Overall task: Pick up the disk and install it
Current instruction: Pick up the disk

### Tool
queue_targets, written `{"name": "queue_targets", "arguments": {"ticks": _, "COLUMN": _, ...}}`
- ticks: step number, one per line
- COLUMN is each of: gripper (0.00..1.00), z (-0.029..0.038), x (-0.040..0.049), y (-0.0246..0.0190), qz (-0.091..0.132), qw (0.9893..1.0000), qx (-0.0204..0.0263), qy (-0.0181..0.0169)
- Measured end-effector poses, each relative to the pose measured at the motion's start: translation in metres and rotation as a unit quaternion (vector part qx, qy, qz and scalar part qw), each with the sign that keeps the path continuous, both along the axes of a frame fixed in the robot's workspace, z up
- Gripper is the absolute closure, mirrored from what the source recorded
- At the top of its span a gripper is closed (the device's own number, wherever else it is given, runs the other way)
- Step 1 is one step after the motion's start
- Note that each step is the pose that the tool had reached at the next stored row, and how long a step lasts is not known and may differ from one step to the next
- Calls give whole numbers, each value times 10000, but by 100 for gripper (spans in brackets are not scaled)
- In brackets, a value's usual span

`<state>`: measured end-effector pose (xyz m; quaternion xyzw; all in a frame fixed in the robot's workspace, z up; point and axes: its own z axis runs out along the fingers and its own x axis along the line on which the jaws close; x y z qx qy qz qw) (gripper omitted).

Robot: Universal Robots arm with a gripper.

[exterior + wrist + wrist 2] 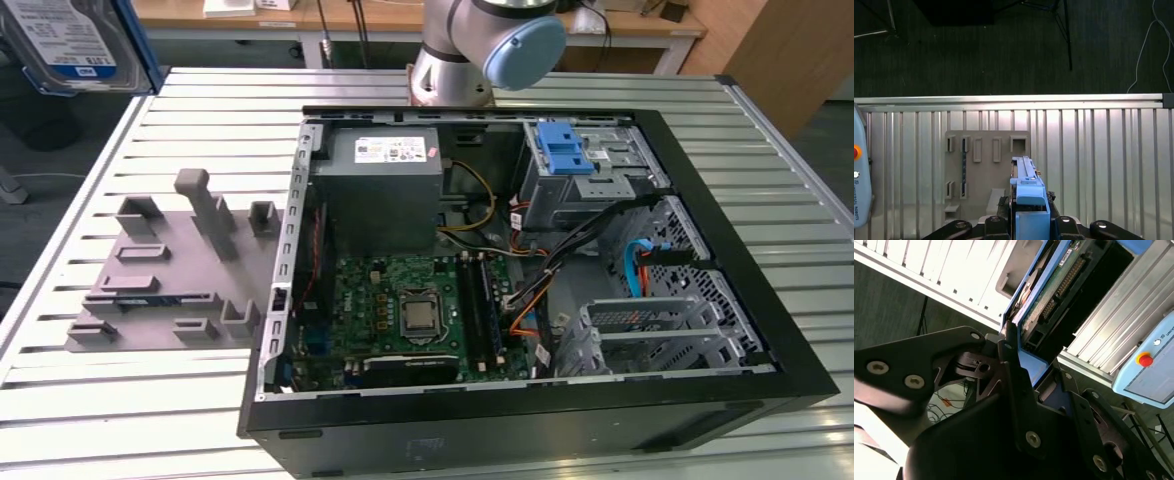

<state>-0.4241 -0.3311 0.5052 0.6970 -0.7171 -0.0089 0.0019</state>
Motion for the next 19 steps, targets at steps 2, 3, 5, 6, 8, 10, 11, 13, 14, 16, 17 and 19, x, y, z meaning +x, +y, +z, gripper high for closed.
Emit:
{"name": "queue_targets", "arguments": {"ticks": 2, "gripper": 64, "z": 0, "x": 16, "y": 0, "qz": 0, "qw": 10000, "qx": 0, "qy": 1}}
{"name": "queue_targets", "arguments": {"ticks": 3, "gripper": 64, "z": 0, "x": 31, "y": 0, "qz": 0, "qw": 10000, "qx": 0, "qy": 0}}
{"name": "queue_targets", "arguments": {"ticks": 5, "gripper": 64, "z": 0, "x": 60, "y": 0, "qz": 0, "qw": 10000, "qx": 0, "qy": 1}}
{"name": "queue_targets", "arguments": {"ticks": 6, "gripper": 64, "z": 0, "x": 74, "y": 0, "qz": 0, "qw": 10000, "qx": 0, "qy": 0}}
{"name": "queue_targets", "arguments": {"ticks": 8, "gripper": 64, "z": 0, "x": 101, "y": 0, "qz": 0, "qw": 10000, "qx": 0, "qy": 1}}
{"name": "queue_targets", "arguments": {"ticks": 10, "gripper": 64, "z": 0, "x": 116, "y": 0, "qz": 0, "qw": 10000, "qx": 0, "qy": 1}}
{"name": "queue_targets", "arguments": {"ticks": 11, "gripper": 64, "z": 0, "x": 123, "y": 0, "qz": 0, "qw": 10000, "qx": 0, "qy": 1}}
{"name": "queue_targets", "arguments": {"ticks": 13, "gripper": 64, "z": 0, "x": 142, "y": 0, "qz": 0, "qw": 10000, "qx": 0, "qy": 1}}
{"name": "queue_targets", "arguments": {"ticks": 14, "gripper": 64, "z": 1, "x": 150, "y": 0, "qz": 0, "qw": 10000, "qx": 0, "qy": 1}}
{"name": "queue_targets", "arguments": {"ticks": 16, "gripper": 64, "z": 0, "x": 169, "y": 0, "qz": 0, "qw": 10000, "qx": -1, "qy": 1}}
{"name": "queue_targets", "arguments": {"ticks": 17, "gripper": 64, "z": 0, "x": 180, "y": 0, "qz": 0, "qw": 10000, "qx": 0, "qy": 1}}
{"name": "queue_targets", "arguments": {"ticks": 19, "gripper": 64, "z": 0, "x": 198, "y": 0, "qz": 0, "qw": 10000, "qx": 0, "qy": 1}}
